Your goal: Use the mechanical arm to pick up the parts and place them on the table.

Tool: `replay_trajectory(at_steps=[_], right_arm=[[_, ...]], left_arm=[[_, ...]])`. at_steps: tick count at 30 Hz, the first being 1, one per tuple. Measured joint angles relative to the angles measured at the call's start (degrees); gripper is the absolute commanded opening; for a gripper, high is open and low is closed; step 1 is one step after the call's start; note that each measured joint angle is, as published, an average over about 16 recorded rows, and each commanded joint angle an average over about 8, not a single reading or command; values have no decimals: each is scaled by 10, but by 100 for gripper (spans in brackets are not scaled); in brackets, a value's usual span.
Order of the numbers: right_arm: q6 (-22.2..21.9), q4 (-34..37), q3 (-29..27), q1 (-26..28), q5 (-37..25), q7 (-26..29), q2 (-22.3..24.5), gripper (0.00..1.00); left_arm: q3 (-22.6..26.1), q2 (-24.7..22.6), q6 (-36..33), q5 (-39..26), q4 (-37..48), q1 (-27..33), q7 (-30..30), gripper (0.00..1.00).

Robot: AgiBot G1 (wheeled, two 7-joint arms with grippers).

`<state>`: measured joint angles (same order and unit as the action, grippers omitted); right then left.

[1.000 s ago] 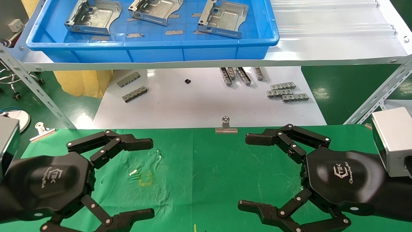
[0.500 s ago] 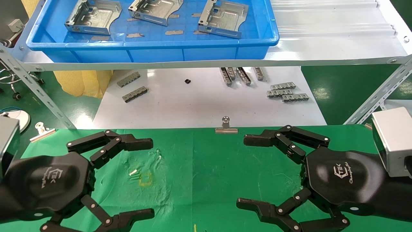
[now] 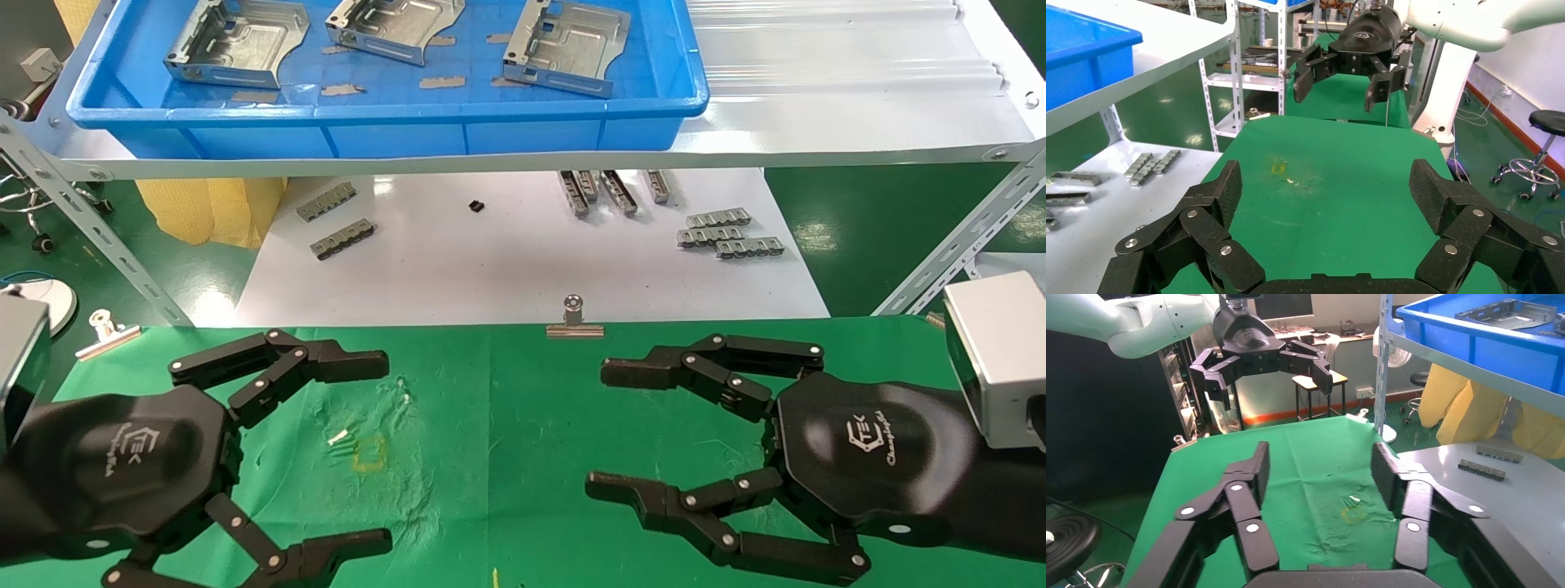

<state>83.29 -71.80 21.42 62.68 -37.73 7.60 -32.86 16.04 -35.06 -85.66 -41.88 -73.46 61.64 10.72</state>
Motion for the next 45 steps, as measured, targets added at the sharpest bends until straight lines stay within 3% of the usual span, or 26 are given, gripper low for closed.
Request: replay_trajectory(at_steps=[22, 28, 36, 45], right_arm=[[0, 0, 0, 0, 0, 0, 0, 0], [0, 0, 0, 0, 0, 0, 0, 0], [0, 0, 0, 0, 0, 0, 0, 0], [0, 0, 0, 0, 0, 0, 0, 0]], left_arm=[[0, 0, 0, 0, 0, 1, 0, 100], [2, -5, 3, -12, 3, 25, 1, 100], [21, -46, 14, -75, 72, 142, -7, 100], [66, -149, 58, -195, 287, 347, -53, 100]])
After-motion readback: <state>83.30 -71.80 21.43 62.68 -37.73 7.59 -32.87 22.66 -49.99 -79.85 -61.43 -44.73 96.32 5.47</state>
